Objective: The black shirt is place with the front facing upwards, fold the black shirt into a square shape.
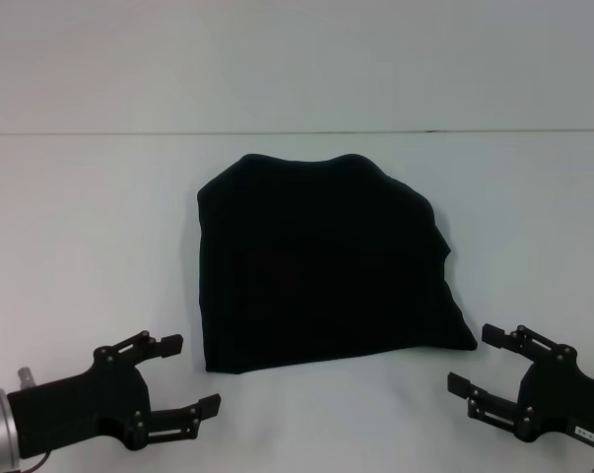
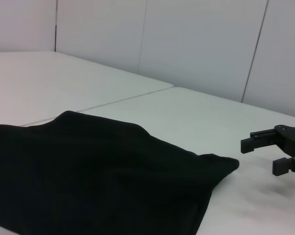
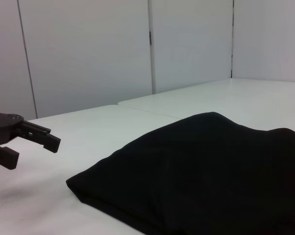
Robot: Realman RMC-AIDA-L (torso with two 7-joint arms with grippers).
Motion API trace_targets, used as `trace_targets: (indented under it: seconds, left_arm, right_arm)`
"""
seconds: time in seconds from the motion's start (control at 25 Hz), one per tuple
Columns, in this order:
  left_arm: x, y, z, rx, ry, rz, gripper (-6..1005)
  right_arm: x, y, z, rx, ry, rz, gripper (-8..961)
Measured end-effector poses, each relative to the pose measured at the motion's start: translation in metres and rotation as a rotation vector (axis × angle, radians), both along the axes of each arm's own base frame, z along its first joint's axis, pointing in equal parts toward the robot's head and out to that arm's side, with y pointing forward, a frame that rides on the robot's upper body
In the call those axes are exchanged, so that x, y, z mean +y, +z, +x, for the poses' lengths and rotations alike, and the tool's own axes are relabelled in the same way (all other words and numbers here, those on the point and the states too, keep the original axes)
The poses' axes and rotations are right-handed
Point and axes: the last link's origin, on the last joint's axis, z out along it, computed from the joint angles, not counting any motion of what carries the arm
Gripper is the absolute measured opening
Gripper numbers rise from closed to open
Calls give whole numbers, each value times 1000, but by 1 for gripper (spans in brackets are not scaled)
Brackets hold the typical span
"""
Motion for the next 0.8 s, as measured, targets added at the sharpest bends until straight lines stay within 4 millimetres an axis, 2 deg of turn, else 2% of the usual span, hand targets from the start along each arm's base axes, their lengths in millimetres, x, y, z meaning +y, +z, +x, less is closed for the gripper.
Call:
trace_targets:
  seconds: [0.8]
  left_arm:
    - [1,-2,3,-5,-5,-1,946]
  right_arm:
    - [-1,0,0,8,-5,1,834]
